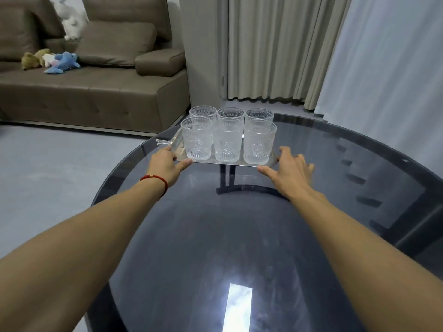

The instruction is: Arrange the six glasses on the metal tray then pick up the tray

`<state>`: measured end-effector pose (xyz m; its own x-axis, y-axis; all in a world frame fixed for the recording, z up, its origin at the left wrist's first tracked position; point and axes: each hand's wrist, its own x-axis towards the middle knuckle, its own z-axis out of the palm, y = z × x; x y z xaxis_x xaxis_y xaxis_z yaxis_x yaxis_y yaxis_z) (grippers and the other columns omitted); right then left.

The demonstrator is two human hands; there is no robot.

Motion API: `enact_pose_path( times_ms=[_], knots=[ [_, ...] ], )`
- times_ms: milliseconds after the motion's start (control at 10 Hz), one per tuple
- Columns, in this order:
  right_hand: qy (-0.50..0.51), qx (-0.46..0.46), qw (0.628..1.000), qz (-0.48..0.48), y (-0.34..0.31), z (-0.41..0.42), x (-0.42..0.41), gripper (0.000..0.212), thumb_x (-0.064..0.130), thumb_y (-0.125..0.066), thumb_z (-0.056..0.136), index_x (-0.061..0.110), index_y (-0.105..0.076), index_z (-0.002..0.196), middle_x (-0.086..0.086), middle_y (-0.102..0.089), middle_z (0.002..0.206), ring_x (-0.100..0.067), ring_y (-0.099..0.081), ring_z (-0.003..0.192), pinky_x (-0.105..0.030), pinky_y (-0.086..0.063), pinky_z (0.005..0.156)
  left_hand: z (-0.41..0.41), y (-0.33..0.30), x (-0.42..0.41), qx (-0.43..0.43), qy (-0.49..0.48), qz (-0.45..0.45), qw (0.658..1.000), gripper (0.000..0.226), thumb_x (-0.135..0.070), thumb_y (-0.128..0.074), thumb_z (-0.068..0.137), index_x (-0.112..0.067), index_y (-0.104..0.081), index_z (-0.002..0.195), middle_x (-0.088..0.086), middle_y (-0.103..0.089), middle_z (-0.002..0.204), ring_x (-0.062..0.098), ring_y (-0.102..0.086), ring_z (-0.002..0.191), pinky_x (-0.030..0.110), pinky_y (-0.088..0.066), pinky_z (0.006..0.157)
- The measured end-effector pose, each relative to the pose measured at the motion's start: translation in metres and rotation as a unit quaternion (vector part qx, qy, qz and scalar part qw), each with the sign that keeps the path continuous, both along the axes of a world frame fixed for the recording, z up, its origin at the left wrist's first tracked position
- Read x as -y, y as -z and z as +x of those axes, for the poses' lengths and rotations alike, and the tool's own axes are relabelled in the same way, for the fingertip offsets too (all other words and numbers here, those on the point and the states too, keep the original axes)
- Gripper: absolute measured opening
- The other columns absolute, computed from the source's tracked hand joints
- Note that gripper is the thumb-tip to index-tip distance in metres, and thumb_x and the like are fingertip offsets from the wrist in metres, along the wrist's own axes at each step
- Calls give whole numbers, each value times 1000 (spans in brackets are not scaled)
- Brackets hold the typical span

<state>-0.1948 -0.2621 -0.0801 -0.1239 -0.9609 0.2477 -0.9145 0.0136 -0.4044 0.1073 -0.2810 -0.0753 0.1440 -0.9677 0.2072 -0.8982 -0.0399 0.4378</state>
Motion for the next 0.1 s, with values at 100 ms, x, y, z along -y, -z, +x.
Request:
enact_pose_path(
  times_ms=[100],
  knots=[
    [-18, 0, 1000, -3, 3, -4, -6, 66, 54, -59, 94, 10, -39, 140, -9, -66, 129, -33, -45, 129, -46, -31, 98, -1, 0, -1, -8, -6, 1, 1000, 47, -40, -63, 93, 3, -69, 110, 17, -55, 140, 39, -54, 122, 45, -43, 100]
  ],
)
